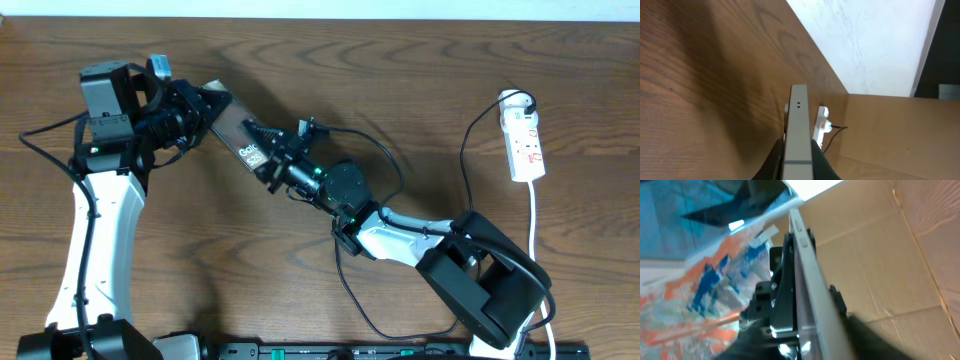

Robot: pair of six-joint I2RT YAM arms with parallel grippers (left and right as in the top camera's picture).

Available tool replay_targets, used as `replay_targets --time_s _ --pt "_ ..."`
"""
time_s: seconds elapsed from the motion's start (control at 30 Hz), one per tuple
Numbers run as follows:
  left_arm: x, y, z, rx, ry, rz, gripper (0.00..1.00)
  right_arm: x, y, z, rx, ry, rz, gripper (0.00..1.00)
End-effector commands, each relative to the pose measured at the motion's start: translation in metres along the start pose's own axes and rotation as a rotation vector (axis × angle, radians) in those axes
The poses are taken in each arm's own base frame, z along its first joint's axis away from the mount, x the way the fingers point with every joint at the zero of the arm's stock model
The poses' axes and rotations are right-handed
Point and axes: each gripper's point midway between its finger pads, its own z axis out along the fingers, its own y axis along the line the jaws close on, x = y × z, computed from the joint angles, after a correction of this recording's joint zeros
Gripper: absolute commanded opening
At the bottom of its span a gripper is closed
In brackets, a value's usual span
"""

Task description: Plug charger to phone and switch on socket

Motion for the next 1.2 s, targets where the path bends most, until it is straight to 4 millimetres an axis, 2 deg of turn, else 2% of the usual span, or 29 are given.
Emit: replay_targets --time_s 0.0,0.2,0.33,0.53,0.7,0.9,1.17 --pt "0.001 -0.011 -0.004 0.025 -0.001 0.052 0.08 0.008 -0.002 0.004 0.002 0.022 -0.020 0.99" --pt "-0.010 -0.005 -0.012 0.025 -0.027 0.034 0.07 -0.005 0.005 0.002 -0.006 0.000 -0.138 0.99" --pt "-0.024 0.002 -0.026 0.034 -0.060 0.007 0.07 -0.011 0.007 0.000 0.007 0.024 -0.189 0.99" --pt "-0.060 0.024 -0.068 0.050 -0.162 -0.060 0.07 -0.025 0.009 -0.007 0.054 0.084 -0.303 0.99" --pt "-0.080 0.038 -0.108 0.101 -0.218 -0.109 0.07 -0.036 0.013 -0.019 0.089 0.181 -0.460 0.99" --pt "-0.081 0.034 -0.137 0.205 -0.198 -0.121 0.08 -0.055 0.022 -0.034 0.103 0.242 -0.607 0.99" --pt "-0.070 0.022 -0.141 0.283 -0.134 -0.090 0.08 -0.095 0.009 -0.049 0.271 0.246 -0.558 0.99"
